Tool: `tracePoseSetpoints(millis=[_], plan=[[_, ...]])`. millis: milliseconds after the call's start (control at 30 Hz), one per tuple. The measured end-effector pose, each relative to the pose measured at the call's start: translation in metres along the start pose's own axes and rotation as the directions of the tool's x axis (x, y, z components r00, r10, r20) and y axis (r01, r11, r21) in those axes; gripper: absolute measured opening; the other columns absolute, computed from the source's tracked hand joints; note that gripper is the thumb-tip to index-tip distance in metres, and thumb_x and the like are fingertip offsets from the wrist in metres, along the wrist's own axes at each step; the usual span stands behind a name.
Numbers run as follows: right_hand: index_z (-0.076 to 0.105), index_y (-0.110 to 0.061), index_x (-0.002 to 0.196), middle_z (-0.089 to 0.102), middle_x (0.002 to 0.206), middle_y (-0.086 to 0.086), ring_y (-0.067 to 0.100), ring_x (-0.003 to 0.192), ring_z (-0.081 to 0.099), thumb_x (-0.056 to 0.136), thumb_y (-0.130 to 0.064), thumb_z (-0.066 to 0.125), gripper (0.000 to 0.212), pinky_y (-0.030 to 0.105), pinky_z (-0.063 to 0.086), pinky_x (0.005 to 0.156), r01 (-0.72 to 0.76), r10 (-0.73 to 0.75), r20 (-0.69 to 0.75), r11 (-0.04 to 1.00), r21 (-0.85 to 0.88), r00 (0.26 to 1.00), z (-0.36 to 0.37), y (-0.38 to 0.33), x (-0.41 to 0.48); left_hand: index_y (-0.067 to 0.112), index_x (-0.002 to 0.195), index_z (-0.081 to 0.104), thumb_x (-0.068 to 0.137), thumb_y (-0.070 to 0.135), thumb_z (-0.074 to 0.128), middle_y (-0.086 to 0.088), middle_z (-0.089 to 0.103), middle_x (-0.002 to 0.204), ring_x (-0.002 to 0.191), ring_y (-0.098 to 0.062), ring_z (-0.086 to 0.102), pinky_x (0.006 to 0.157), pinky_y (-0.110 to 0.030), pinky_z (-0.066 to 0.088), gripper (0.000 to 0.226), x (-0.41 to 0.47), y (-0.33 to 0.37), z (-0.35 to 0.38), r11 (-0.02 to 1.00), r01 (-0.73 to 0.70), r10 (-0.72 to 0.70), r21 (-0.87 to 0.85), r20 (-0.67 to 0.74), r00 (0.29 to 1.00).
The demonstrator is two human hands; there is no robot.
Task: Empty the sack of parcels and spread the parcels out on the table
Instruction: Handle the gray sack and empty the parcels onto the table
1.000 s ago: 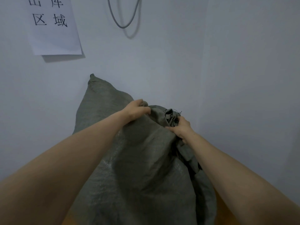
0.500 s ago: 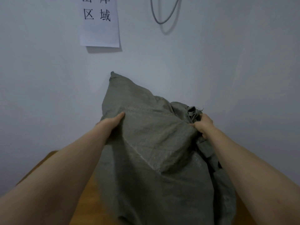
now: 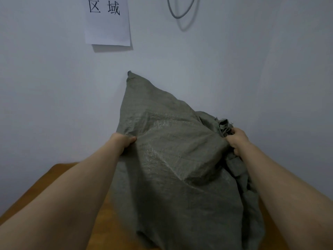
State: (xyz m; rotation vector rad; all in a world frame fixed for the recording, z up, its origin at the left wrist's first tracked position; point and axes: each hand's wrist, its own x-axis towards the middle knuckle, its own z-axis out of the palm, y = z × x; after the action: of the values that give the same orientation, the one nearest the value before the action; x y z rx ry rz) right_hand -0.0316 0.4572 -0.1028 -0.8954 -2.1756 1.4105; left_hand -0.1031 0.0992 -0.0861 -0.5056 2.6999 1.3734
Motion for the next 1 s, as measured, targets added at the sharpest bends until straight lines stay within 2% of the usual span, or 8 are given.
tracePoseSetpoints(millis=[133, 367, 500, 600, 700, 800, 900, 1000], plan=[[0.061, -0.004, 0.114, 0.062, 0.113, 0.02, 0.039, 0.102, 0.059, 0.078, 0.009, 0.061, 0.039, 0.053, 0.05, 0.091, -0.003, -0.001, 0.027, 0.989, 0.15, 1.0, -0.007, -0.002, -0.008, -0.005, 0.111, 0.049, 0.083, 0.034, 0.072, -0.022, 0.056, 0.098, 0.111, -0.04, 0.054, 0.093, -0.042, 0.046, 0.054, 0.003, 0.005, 0.003, 0.999, -0.038, 0.036, -0.034, -0.059, 0.998], [0.062, 0.002, 0.111, 0.063, 0.105, 0.019, 0.036, 0.092, 0.061, 0.076, 0.025, 0.051, 0.043, 0.048, 0.052, 0.08, -0.087, 0.047, 0.115, 0.924, 0.372, 0.992, -0.002, 0.001, -0.009, 0.005, 0.088, 0.049, 0.091, 0.012, 0.056, -0.017, 0.054, 0.094, 0.081, -0.03, 0.054, 0.068, -0.038, 0.047, 0.011, 0.011, 0.029, 0.001, 0.965, -0.115, 0.068, -0.236, -0.198, 0.978], [0.063, -0.001, 0.112, 0.063, 0.109, 0.016, 0.036, 0.098, 0.061, 0.077, 0.024, 0.048, 0.045, 0.054, 0.05, 0.09, -0.083, 0.048, 0.093, 0.903, 0.421, 0.994, 0.013, 0.003, -0.013, 0.007, 0.086, 0.046, 0.092, 0.008, 0.048, -0.011, 0.05, 0.095, 0.08, -0.024, 0.048, 0.072, -0.033, 0.046, 0.007, 0.011, 0.064, -0.019, 0.917, -0.171, 0.057, -0.36, -0.306, 0.95], [0.06, -0.002, 0.118, 0.062, 0.115, 0.017, 0.037, 0.103, 0.06, 0.083, 0.022, 0.043, 0.045, 0.048, 0.05, 0.091, -0.124, 0.08, 0.11, 0.861, 0.492, 0.991, 0.033, 0.014, -0.02, 0.002, 0.091, 0.054, 0.086, 0.016, 0.057, -0.013, 0.057, 0.097, 0.085, -0.028, 0.054, 0.077, -0.034, 0.048, 0.015, 0.003, 0.098, -0.032, 0.885, -0.322, 0.183, -0.337, -0.384, 0.905], [0.049, -0.004, 0.133, 0.054, 0.131, 0.013, 0.037, 0.113, 0.056, 0.089, 0.016, 0.041, 0.049, 0.043, 0.05, 0.088, -0.163, 0.096, 0.153, 0.829, 0.534, 0.984, 0.057, 0.022, -0.029, 0.005, 0.088, 0.056, 0.084, 0.016, 0.059, -0.01, 0.056, 0.085, 0.077, -0.027, 0.056, 0.065, -0.025, 0.049, 0.012, -0.009, 0.126, -0.042, 0.861, -0.407, 0.281, -0.303, -0.384, 0.88], [0.041, -0.01, 0.142, 0.046, 0.139, 0.01, 0.037, 0.122, 0.049, 0.093, 0.006, 0.048, 0.052, 0.041, 0.048, 0.092, -0.146, 0.052, 0.234, 0.902, 0.406, 0.971, 0.067, 0.026, -0.044, 0.012, 0.071, 0.039, 0.088, 0.009, 0.055, -0.005, 0.043, 0.073, 0.061, -0.018, 0.041, 0.044, -0.017, 0.034, 0.023, -0.016, 0.132, -0.045, 0.872, -0.39, 0.284, -0.297, -0.343, 0.895], [0.043, -0.006, 0.138, 0.046, 0.14, 0.016, 0.037, 0.124, 0.047, 0.094, -0.007, 0.052, 0.045, 0.041, 0.041, 0.104, -0.071, 0.032, 0.285, 0.989, 0.128, 0.958, 0.061, 0.033, -0.052, 0.009, 0.072, 0.044, 0.086, 0.012, 0.06, -0.008, 0.047, 0.075, 0.072, -0.024, 0.049, 0.059, -0.03, 0.04, 0.021, -0.018, 0.119, -0.042, 0.899, -0.396, 0.324, -0.189, -0.324, 0.889], [0.032, -0.01, 0.141, 0.026, 0.149, 0.02, 0.038, 0.13, 0.034, 0.098, -0.022, 0.042, 0.046, 0.041, 0.034, 0.107, -0.064, 0.108, 0.121, 0.943, -0.326, 0.987, 0.043, 0.038, -0.041, 0.005, 0.084, 0.053, 0.085, 0.013, 0.061, -0.014, 0.055, 0.085, 0.077, -0.028, 0.055, 0.067, -0.035, 0.047, 0.012, -0.019, 0.106, -0.04, 0.913, -0.377, 0.323, -0.155, -0.289, 0.901]])
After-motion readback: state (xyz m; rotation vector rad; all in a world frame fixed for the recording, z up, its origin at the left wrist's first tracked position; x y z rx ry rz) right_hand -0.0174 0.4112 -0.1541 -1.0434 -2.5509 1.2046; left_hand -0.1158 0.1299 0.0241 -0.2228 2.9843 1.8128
